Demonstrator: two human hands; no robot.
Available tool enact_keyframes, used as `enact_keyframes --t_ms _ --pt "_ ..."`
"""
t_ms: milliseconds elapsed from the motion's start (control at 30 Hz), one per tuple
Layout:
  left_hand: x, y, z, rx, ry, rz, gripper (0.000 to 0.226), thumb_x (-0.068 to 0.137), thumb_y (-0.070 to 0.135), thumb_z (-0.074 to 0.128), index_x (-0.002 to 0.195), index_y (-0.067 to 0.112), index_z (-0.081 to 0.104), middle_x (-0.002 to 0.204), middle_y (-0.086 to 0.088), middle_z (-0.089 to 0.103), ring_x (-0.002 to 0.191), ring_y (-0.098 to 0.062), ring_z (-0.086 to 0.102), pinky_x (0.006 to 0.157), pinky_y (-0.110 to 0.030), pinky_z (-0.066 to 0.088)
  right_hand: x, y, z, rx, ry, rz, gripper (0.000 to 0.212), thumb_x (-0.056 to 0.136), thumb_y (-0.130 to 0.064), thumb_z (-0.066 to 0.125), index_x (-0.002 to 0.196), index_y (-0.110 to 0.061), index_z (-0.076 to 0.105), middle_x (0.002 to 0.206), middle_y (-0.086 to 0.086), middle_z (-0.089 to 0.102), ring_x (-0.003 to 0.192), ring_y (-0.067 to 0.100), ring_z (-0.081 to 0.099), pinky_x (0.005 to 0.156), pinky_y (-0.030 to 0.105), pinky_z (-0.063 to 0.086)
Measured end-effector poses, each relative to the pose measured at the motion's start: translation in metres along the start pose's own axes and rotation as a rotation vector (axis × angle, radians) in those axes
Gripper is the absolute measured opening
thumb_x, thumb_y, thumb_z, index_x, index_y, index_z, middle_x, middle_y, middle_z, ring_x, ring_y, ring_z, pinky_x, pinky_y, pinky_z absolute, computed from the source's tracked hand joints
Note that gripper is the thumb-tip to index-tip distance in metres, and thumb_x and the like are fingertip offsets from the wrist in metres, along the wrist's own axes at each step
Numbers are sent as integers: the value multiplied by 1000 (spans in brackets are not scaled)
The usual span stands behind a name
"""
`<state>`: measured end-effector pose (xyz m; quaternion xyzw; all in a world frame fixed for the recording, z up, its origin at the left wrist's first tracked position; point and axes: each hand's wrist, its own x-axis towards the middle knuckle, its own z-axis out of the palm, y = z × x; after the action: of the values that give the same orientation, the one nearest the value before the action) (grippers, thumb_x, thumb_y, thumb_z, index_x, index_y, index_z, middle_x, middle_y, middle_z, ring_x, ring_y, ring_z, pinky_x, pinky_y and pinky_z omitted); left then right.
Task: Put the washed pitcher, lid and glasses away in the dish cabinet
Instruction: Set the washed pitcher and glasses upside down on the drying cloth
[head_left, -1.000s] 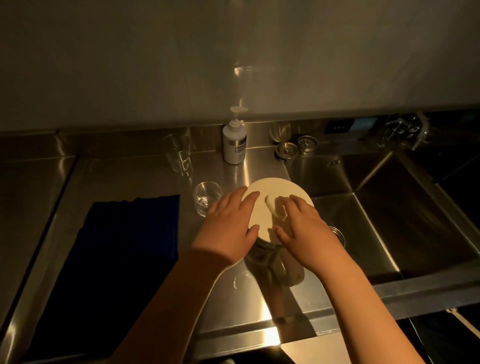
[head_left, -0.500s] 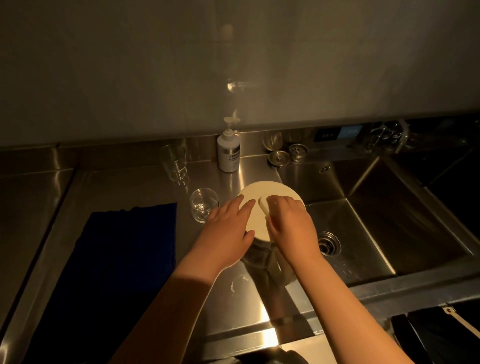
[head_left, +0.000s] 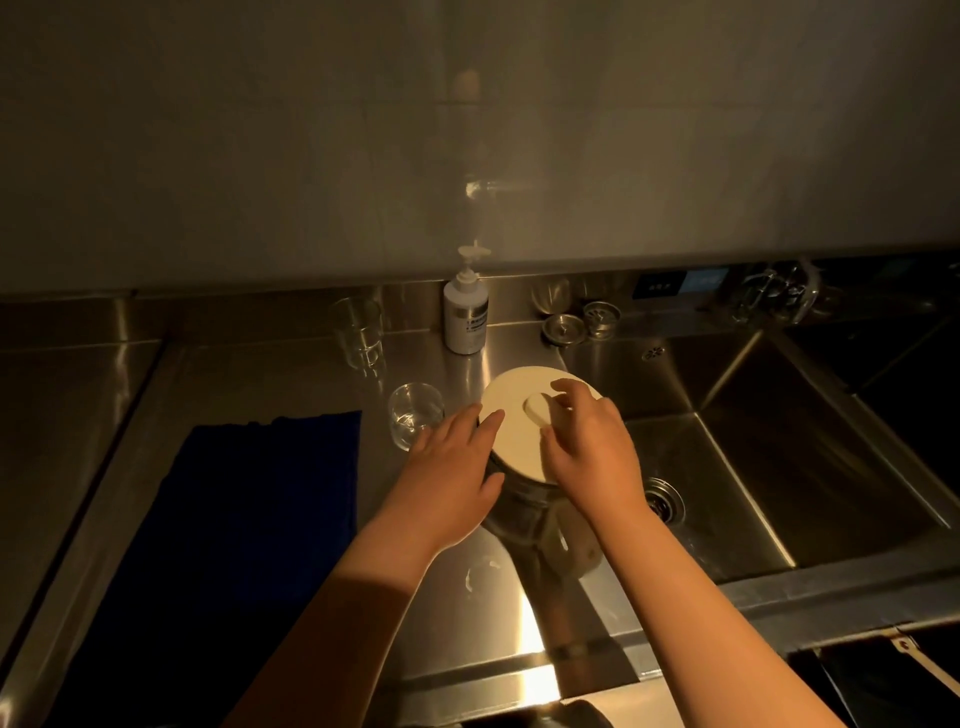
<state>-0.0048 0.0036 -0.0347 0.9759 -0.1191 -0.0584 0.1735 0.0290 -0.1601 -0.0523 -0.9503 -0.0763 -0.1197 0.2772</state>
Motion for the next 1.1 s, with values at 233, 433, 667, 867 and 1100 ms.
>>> enact_keyframes --t_ms 233,433,667,867,1100 --pt "5 3 5 -33 5 -40 72 98 35 44 151 27 -4 159 3 1 146 -16 4 117 -36 5 18 12 -21 49 27 -5 52 83 -11 64 130 -16 43 114 8 52 110 21 49 83 32 45" --pt "13 11 12 -28 -57 -88 63 99 31 35 151 28 0 160 3 -3 146 -16 0 120 -38 5 41 29 -28 44 7 17 53 84 -10 64 132 -18 43 121 9 49 111 22 51 86 28 43" --pt "26 11 17 94 -135 -212 61 100 27 35 152 22 3 158 3 -15 146 -16 -8 118 -36 2 70 45 -22 86 -35 -24 52 85 -9 63 132 -16 42 121 12 48 111 27 51 88 34 46" --pt "27 7 36 133 137 -170 43 86 18 43 124 3 60 132 -16 55 121 -34 54 83 -52 54 100 57 -15 134 -80 -58 51 85 -7 62 131 -14 43 122 13 48 113 28 50 91 36 45" --pt "38 14 43 249 76 -313 68 89 21 57 148 14 23 158 -7 16 145 -28 17 108 -48 34 140 74 1 152 -123 -44 53 85 -7 62 133 -16 42 130 16 42 113 30 50 93 36 43"
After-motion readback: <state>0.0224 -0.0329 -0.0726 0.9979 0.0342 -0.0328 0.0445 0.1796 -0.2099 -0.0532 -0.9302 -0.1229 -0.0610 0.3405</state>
